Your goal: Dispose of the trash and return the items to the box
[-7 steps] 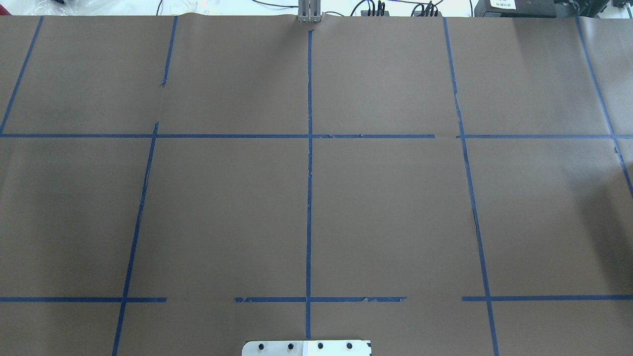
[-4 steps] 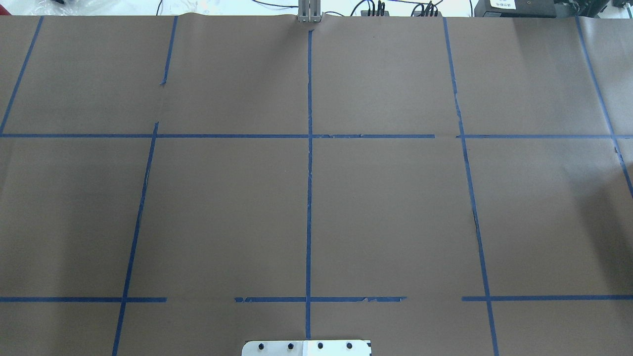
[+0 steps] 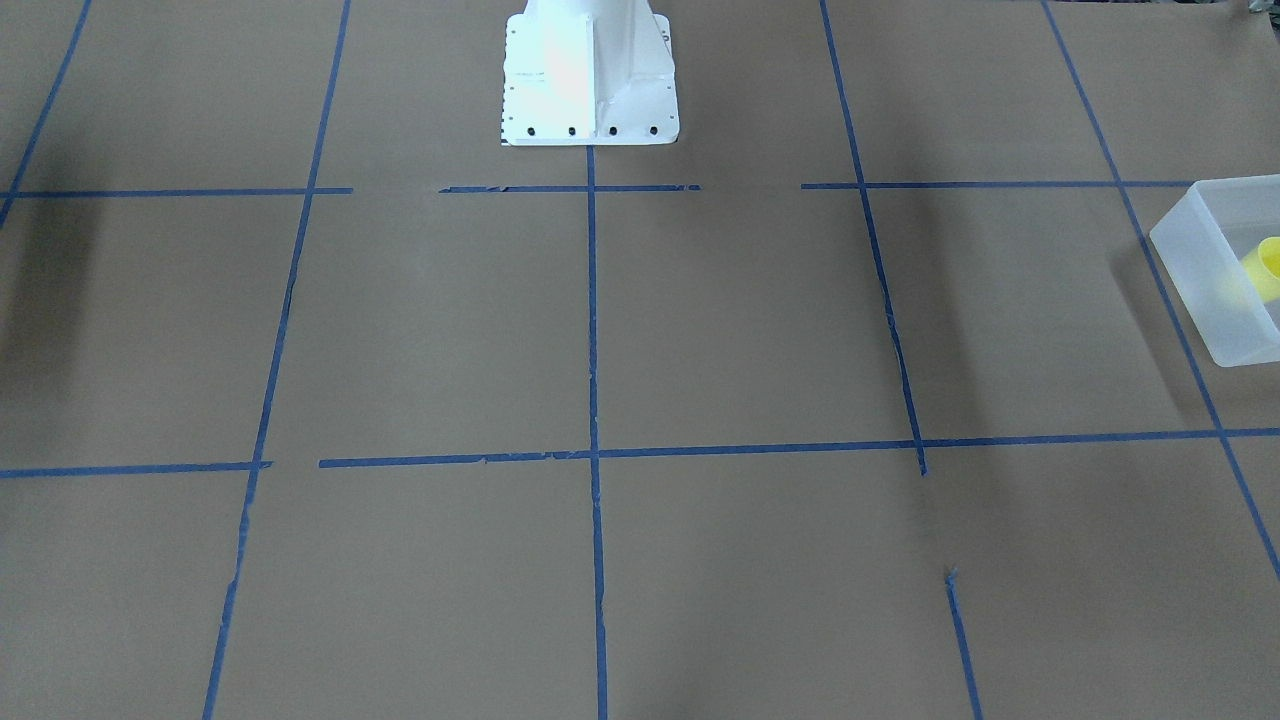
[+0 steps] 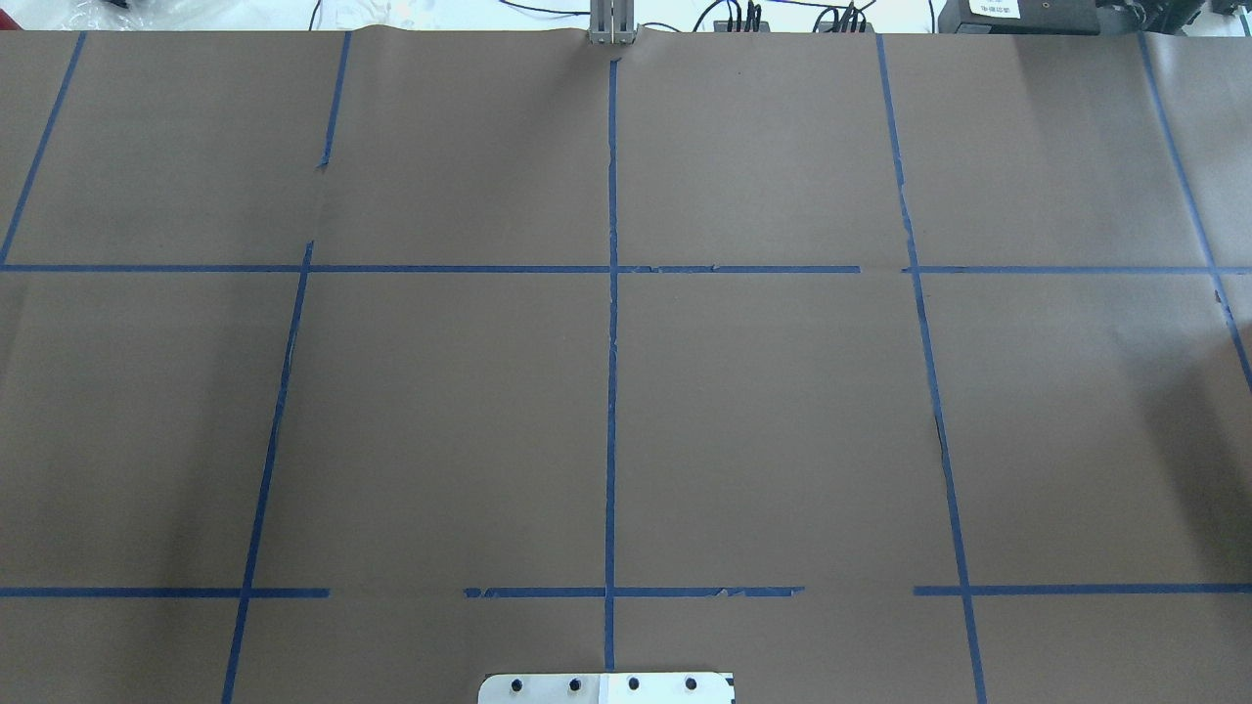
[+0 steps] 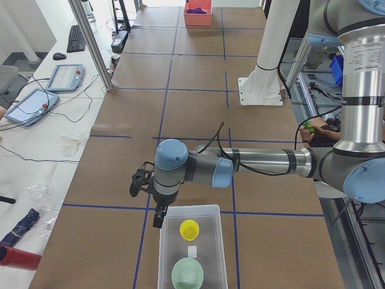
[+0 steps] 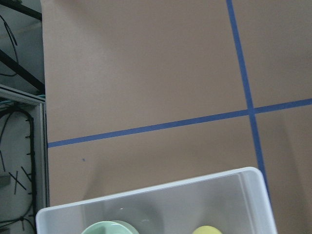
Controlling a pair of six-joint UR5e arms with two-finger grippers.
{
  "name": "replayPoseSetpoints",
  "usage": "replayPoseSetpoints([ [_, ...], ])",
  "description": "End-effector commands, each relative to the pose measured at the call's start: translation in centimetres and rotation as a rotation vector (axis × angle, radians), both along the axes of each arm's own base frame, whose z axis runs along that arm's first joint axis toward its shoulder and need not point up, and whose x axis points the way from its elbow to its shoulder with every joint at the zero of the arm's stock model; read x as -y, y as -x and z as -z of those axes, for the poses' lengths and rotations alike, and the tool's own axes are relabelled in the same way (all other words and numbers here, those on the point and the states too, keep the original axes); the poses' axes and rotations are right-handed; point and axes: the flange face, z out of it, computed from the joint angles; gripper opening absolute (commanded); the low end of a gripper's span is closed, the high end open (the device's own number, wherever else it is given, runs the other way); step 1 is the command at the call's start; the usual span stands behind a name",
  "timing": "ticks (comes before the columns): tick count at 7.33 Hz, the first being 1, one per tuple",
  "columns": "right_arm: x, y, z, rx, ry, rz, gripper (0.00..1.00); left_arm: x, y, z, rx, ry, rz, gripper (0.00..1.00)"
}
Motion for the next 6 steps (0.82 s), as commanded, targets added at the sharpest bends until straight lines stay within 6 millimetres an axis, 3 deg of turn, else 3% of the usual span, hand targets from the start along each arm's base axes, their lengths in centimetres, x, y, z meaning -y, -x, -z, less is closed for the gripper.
replayPoseSetpoints([
  [1, 0.03, -0.02, -0.19, -0.001, 0.004, -0.001, 1.00, 0.52, -2.68, 0.82, -0.047, 0.028, -0.017, 1.00],
  [6, -0.03, -0.03, -0.52, -0.003, 0.013, -0.003, 1.00, 0.64, -3.10, 0.37, -0.044, 0.033, -0.026, 1.00],
])
